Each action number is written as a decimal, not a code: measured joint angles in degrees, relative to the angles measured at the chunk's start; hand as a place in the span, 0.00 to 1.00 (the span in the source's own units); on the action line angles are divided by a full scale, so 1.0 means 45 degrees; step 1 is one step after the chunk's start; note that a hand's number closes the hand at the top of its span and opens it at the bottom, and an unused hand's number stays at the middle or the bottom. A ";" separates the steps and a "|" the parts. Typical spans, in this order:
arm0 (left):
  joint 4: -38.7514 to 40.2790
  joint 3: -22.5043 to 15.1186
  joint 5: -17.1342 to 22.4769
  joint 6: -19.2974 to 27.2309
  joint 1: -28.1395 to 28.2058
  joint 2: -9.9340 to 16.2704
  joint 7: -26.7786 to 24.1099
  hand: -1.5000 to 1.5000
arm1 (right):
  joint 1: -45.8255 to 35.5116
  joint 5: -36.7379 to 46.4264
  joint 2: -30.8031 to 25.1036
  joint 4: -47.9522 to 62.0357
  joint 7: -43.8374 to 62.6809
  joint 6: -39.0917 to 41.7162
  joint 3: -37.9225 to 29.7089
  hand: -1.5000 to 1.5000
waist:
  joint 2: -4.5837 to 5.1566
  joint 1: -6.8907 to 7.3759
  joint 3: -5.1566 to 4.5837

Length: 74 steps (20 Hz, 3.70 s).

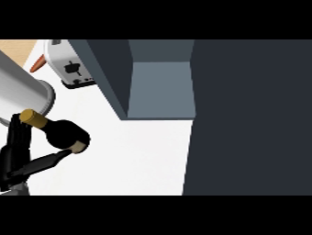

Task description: Pick up the wine, place it into the cabinet and close the cabinet

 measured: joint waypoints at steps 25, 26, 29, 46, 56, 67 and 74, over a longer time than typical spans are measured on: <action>0.8681 0.0892 0.0694 -0.2177 -0.3938 0.0498 -0.3697 1.00 | -0.0153 -0.0128 -0.0113 0.0070 0.0039 0.0145 -0.0179 0.00 | 0.0026 -0.0117 -0.0007; 0.8915 0.0891 0.0679 -0.2450 -0.3957 0.0554 -0.4082 1.00 | -0.0236 -0.0127 -0.0052 0.0071 0.0105 0.0038 -0.0065 0.00 | 0.0016 -0.0118 0.0014; 0.9189 0.0686 0.0463 -0.2425 -0.4134 0.0540 -0.4640 1.00 | -0.0061 -0.0141 0.0003 0.0100 -0.0091 0.0170 -0.0109 0.00 | -0.0012 -0.0081 0.0059; 0.8383 0.0181 0.0509 -0.3481 -0.2884 0.0143 -0.7140 1.00 | 0.0063 -0.0164 -0.0039 0.0072 -0.0033 -0.0042 0.0121 0.00 | -0.0141 0.0061 0.0157; 0.3579 -0.1651 0.0645 -0.3451 -0.0351 -0.1505 -0.5041 1.00 | 0.0324 -0.0128 0.0047 0.0101 -0.0155 -0.0020 0.0402 0.00 | -0.0085 0.0141 0.0051; -0.4072 -0.5369 0.1306 -0.0832 0.2966 -0.2128 -0.1077 1.00 | 0.0204 -0.0055 0.0055 0.0189 -0.0217 -0.0200 0.0207 0.00 | -0.0046 0.0127 0.0020; -0.6156 -0.6726 0.1010 0.1099 0.2507 -0.2166 0.0846 1.00 | 0.0147 -0.0043 -0.0081 0.0108 -0.0167 -0.0229 -0.0025 0.00 | -0.0021 0.0055 0.0009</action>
